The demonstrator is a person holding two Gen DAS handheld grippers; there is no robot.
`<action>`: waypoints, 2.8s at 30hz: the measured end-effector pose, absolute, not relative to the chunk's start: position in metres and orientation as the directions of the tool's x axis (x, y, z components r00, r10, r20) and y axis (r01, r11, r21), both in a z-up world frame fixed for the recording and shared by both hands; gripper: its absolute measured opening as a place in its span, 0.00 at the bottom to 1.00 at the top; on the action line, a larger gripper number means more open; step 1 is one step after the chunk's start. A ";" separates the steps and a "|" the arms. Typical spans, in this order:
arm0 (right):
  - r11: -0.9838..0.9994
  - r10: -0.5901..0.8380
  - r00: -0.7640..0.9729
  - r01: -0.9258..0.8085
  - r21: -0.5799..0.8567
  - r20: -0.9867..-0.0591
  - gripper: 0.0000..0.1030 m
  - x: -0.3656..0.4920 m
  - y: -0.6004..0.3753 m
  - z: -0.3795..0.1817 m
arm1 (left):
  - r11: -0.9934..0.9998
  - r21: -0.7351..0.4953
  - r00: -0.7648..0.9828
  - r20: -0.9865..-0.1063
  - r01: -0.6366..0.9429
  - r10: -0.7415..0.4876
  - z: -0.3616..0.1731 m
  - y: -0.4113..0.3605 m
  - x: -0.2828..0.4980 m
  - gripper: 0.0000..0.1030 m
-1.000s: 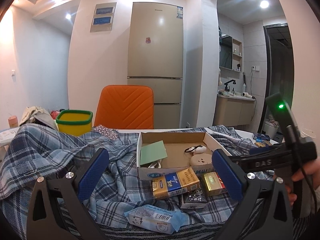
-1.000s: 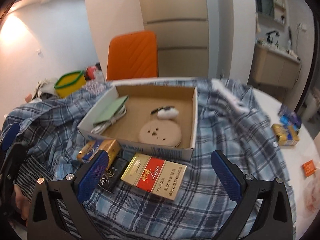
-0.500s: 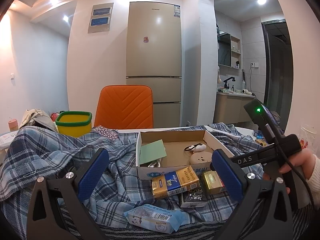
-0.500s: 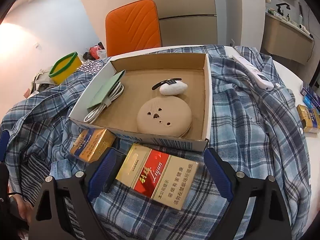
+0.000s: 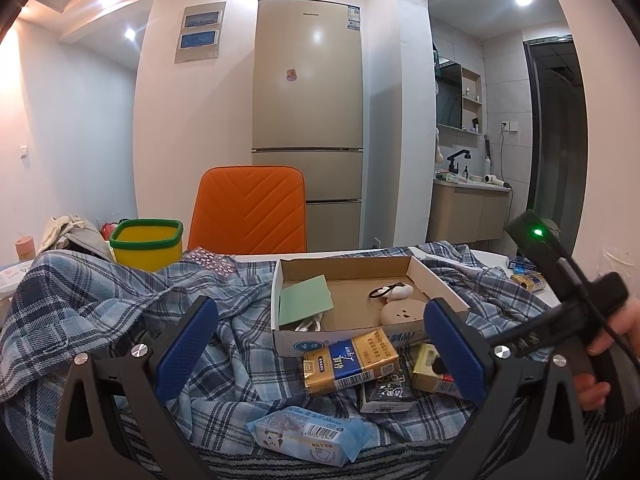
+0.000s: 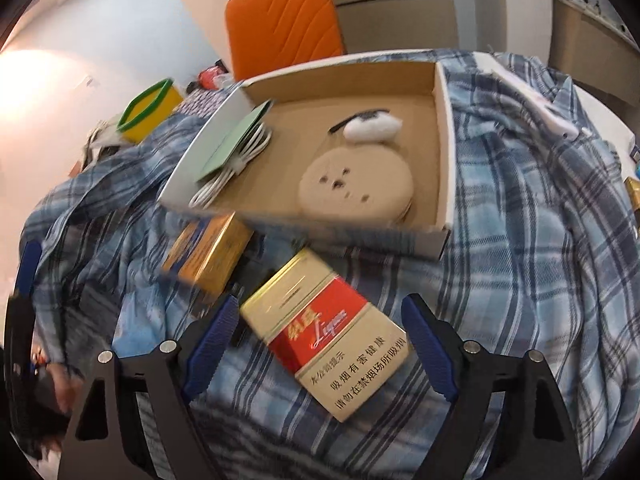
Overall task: Organize soft objects
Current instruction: 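Reach the right gripper to the red-and-white Liqun pack and grasp it, then lift the Liqun pack with the right gripper while the left grasps the blue wipes packet, then carry the Liqun pack and wipes packet up over the box with both grippers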
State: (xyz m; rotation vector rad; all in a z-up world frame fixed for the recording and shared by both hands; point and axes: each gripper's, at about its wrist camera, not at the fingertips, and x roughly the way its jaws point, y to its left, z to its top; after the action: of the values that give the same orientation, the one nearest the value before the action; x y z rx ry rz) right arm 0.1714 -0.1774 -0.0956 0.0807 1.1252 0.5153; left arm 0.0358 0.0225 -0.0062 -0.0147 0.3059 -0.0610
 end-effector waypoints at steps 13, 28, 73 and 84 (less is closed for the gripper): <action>0.878 0.247 0.404 -0.477 0.027 -0.881 0.73 0.118 -0.135 -0.087 | 0.998 -0.034 0.951 -0.303 0.051 -0.059 -0.008 0.025 0.037 1.00; 0.895 0.194 0.457 -0.445 -0.035 -0.868 0.56 0.116 -0.137 -0.102 | 0.998 -0.040 0.947 -0.317 0.043 -0.054 -0.009 0.027 0.040 1.00; 0.931 0.329 0.760 -0.359 0.059 -0.561 0.56 0.074 -0.166 -0.051 | 0.983 -0.161 0.481 -0.872 -0.092 -0.098 -0.081 0.054 0.115 0.88; 0.930 0.330 0.743 -0.361 0.066 -0.582 0.56 0.078 -0.165 -0.055 | 0.987 -0.153 0.538 -0.836 -0.043 -0.106 -0.073 0.048 0.103 0.65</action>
State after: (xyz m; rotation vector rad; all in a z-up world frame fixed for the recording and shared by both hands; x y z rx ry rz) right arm 0.0778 -0.1655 -0.0551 -0.0518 0.6279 0.3788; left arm 0.1026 0.0476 -0.0731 -0.1623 1.0030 -0.0377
